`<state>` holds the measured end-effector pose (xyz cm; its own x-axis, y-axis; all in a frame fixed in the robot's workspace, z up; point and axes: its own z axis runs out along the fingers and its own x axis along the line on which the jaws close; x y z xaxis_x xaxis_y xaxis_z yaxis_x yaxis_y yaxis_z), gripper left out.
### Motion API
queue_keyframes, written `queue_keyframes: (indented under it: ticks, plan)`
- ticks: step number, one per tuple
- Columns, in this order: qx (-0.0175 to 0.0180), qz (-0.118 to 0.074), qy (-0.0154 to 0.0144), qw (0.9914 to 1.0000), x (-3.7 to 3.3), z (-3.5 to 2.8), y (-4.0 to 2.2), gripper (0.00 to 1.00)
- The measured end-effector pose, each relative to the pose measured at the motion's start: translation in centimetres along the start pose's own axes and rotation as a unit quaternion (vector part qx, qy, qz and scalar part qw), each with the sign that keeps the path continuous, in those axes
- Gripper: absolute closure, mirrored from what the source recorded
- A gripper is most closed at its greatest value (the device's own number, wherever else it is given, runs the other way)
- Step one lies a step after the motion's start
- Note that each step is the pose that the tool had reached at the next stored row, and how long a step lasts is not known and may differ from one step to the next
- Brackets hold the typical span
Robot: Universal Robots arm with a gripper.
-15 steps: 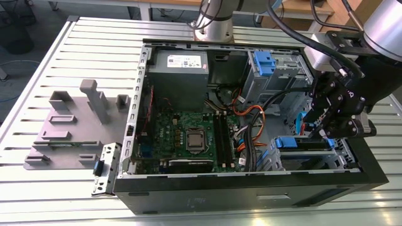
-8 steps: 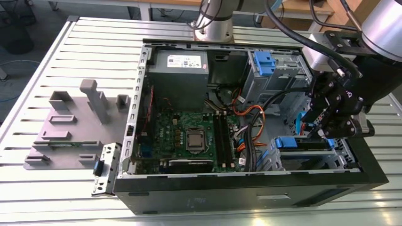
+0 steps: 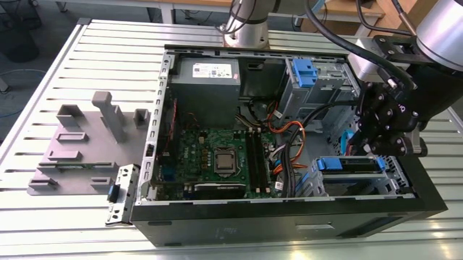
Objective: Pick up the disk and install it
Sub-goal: 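Insert the first disk wire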
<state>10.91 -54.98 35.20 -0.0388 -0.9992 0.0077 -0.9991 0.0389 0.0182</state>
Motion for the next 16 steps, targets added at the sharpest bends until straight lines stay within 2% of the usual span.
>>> queue_keyframes:
  ticks: [2, 3, 4, 9, 11, 16]
  plan:
    - [0.0, 0.0, 0.0, 1.0, 0.0, 0.0, 0.0, 0.78]
    - [0.0, 0.0, 0.0, 1.0, 0.0, 0.0, 0.01, 0.78]
    - [0.0, 0.0, 0.0, 1.0, 0.0, 0.0, 0.01, 0.84]
    - [0.0, 0.0, 0.0, 1.0, 0.0, 0.0, 0.02, 0.84]
    - [0.0, 0.0, 0.0, 1.0, 0.03, 0.01, 0.79, 0.84]
    - [0.0, 0.0, 0.0, 1.0, 0.03, 0.14, 0.79, 0.84]
